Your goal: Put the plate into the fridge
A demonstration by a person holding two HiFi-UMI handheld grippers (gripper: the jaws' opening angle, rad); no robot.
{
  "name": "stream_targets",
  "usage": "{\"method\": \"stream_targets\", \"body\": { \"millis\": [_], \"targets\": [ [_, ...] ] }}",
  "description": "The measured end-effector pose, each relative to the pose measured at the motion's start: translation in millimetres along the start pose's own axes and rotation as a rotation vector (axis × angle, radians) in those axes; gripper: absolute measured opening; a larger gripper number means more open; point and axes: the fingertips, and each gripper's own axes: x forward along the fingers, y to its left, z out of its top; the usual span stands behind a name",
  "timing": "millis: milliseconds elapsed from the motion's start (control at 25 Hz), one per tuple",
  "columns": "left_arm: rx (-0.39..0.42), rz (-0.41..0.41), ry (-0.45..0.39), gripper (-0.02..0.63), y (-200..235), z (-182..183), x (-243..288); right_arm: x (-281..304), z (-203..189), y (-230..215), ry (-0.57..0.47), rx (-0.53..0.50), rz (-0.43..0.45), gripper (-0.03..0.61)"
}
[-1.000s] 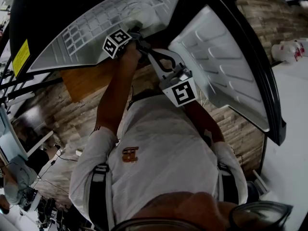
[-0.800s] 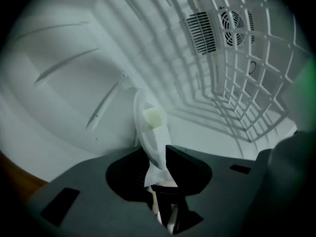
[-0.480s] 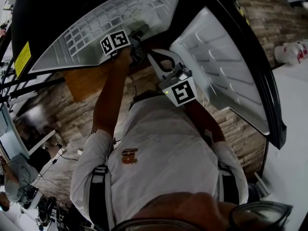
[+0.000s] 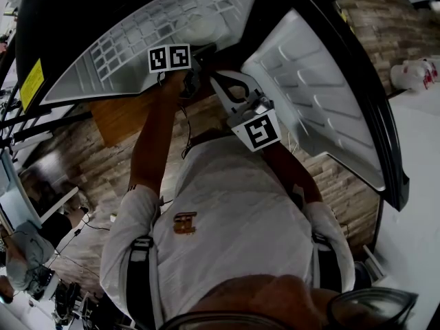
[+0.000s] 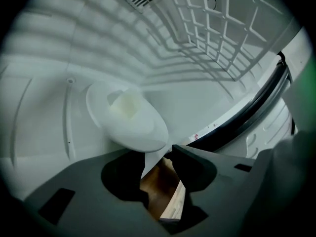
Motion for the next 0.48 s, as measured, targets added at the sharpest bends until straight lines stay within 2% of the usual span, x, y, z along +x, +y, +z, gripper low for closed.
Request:
{"method": "stream_targets", "body": {
  "millis": [240, 480],
  "targets": [
    [0.096, -0.006, 0.125, 0.187, -4.3, -13.1, -0.1, -3.9, 1.2, 0.9, -0.002, -0.008, 0.001, 0.032],
    [0.161, -0.02, 0.206, 0.166, -6.6, -28.6, -1.9, -5.2, 1.0, 3.8, 0.004, -0.016, 0.01, 0.032]
  ]
}}
